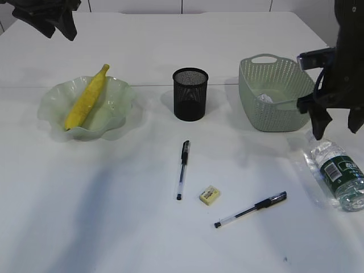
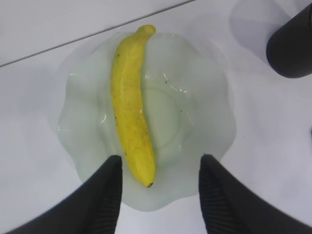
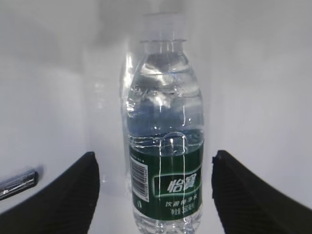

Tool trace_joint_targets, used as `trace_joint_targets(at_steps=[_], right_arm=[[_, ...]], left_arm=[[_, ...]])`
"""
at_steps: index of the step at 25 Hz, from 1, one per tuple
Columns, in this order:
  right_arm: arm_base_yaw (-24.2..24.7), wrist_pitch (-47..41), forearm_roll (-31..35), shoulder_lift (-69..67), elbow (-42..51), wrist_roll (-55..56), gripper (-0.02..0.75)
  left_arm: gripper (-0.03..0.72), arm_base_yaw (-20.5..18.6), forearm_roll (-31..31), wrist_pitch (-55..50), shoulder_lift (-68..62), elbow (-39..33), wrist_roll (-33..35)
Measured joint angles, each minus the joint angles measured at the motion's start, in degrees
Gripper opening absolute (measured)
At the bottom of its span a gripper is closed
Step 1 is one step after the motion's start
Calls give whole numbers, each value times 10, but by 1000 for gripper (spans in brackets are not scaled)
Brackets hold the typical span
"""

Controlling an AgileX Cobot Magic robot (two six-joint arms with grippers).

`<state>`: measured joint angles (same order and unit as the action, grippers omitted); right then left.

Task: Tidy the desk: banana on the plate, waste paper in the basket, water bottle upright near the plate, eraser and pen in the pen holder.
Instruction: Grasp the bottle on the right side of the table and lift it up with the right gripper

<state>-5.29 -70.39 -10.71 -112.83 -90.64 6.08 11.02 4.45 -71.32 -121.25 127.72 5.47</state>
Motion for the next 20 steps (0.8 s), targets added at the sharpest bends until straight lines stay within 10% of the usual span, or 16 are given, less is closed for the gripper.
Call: trace_joint_targets(at_steps=[20], right_arm=[[3,5,-34,-40,0,23,539]], left_arm=[[357,0,0,0,0,0,0]])
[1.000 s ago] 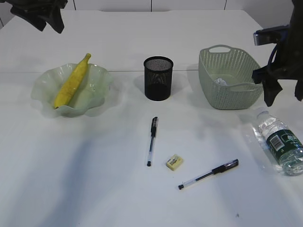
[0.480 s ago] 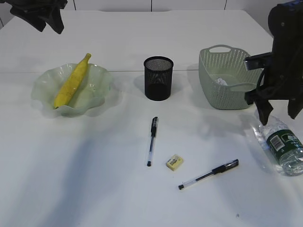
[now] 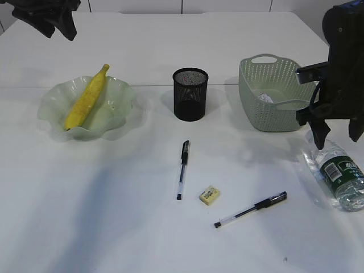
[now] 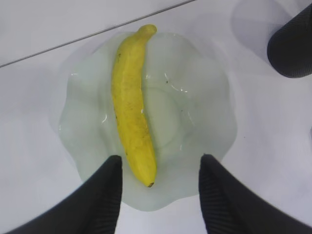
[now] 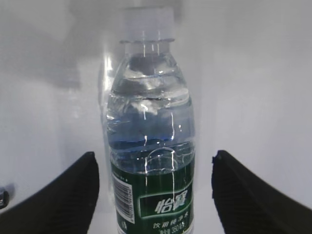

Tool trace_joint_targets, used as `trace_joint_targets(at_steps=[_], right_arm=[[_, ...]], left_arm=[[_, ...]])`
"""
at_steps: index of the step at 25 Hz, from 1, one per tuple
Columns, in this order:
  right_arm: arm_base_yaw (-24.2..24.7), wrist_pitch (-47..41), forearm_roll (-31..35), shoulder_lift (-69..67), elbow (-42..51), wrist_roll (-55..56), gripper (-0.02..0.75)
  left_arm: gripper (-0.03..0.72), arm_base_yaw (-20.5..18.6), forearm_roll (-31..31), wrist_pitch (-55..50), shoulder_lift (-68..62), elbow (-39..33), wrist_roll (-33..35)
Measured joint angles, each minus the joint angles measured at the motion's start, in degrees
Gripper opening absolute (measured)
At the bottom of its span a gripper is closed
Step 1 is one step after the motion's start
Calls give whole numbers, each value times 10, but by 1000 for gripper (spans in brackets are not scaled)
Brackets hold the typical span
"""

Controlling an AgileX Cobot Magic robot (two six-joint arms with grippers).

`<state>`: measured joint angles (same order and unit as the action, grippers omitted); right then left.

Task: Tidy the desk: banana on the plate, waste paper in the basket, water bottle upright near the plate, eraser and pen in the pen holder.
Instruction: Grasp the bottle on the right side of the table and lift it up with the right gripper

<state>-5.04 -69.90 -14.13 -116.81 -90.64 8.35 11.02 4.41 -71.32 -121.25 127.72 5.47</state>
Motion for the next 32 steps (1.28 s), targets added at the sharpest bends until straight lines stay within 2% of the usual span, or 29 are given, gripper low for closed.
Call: trace_joint_targets(at_steps=[10,17,32], right_arm=[[33,0,34,0,0,1,537],[33,0,60,-1,0,-8,537],[33,1,56,-45,0,-32,536]], left_arm=[[357,0,-2,0,0,0,0],[357,0,-2,0,0,0,0],[357,0,-10,0,0,0,0]])
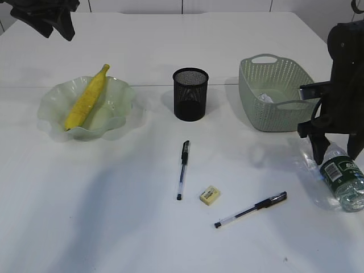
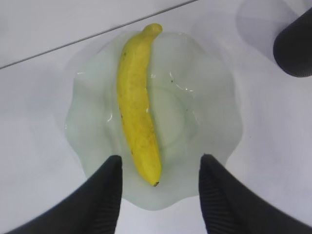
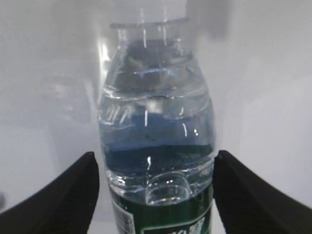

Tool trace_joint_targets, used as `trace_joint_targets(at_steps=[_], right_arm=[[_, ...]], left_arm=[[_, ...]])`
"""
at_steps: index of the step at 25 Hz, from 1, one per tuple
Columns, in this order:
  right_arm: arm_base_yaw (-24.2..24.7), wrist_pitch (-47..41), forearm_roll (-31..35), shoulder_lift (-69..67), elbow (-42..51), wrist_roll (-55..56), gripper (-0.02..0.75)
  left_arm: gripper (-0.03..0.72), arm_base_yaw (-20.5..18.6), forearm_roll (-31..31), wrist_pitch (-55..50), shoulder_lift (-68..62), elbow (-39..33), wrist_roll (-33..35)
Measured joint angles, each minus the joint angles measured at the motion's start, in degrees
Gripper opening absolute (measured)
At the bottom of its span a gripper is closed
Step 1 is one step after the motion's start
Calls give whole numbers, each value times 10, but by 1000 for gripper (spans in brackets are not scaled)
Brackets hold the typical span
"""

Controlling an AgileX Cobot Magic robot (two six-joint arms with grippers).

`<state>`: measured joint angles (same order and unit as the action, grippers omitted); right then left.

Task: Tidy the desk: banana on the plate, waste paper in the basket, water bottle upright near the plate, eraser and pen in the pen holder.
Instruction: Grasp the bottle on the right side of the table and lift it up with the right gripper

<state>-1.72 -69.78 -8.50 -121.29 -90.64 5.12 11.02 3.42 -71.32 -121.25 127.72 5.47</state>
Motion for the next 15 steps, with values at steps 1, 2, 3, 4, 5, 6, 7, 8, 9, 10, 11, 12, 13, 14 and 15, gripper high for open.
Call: trace_joint_targets(at_steps=[1,2,3,4,5,6,7,8,9,10,11,12,13,14,15], right_arm=[[0,0,0,0,0,-5,536],[0,0,0,0,0,-8,536],[0,1,0,0,0,-14,536],[0,3,0,-1,0,-18,536],[0,4,0,-1,0,-27,536],[0,6,0,-1,0,-35,536],[0,8,0,-1,0,-40,536],[0,10,0,-1,0,-44,536],[0,13,0,-1,0,-48,536],[0,18,0,-1,0,-51,536],[0,21,0,-1,0,-51,536],[0,22,0,-1,0,-55,536],[0,23,0,-2,0,-57,536],[0,24,0,-2,0,-57,536],[0,24,0,-2,0,-57,536]], left_arm=[[357,0,-1,0,0,0,0],[357,0,0,0,0,0,0],[357,0,-1,0,0,0,0],[357,0,-1,0,0,0,0],[357,0,-1,0,0,0,0],[357,0,-1,0,0,0,0],[357,0,-1,0,0,0,0],[357,0,-1,0,0,0,0],[357,0,-1,0,0,0,0],[357,0,-1,0,0,0,0],[357,0,-1,0,0,0,0],[357,0,-1,0,0,0,0],[357,0,-1,0,0,0,0],[357,0,-1,0,0,0,0],[357,0,-1,0,0,0,0]])
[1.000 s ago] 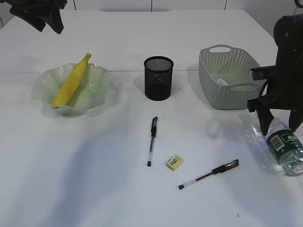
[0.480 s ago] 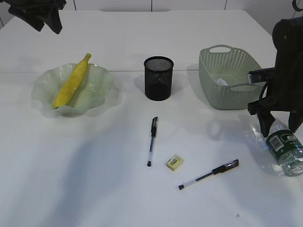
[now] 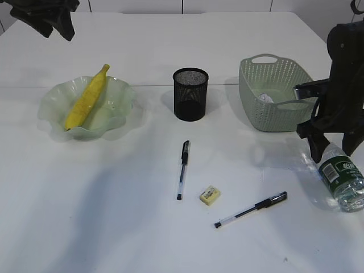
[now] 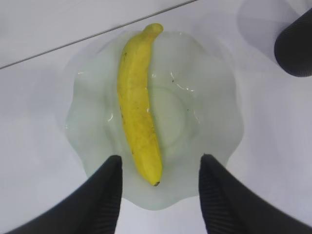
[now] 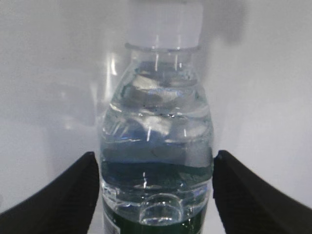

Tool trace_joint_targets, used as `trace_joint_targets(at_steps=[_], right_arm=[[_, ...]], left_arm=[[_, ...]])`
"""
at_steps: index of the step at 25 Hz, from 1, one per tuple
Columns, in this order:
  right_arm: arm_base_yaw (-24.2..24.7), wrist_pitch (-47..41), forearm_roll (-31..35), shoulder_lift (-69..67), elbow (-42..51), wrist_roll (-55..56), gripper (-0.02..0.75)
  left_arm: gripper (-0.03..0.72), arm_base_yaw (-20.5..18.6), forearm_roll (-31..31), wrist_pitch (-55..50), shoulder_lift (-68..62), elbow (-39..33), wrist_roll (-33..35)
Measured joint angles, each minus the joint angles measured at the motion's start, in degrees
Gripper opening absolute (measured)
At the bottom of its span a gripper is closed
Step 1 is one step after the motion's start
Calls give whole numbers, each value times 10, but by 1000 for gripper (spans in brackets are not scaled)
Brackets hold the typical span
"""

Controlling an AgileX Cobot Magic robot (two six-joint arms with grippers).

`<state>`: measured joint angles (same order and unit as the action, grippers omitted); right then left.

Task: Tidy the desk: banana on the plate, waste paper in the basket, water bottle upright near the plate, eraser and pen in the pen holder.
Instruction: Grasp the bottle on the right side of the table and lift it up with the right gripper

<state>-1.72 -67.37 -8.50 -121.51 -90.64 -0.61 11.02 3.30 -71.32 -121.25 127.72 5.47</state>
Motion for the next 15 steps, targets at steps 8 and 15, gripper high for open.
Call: trace_joint_targets(at_steps=[8,15], right_arm=[[0,3,0,0,0,-3,536],[0,3,0,0,0,-3,536]], left_arm=[[357,0,0,0,0,0,0],[357,0,0,0,0,0,0]])
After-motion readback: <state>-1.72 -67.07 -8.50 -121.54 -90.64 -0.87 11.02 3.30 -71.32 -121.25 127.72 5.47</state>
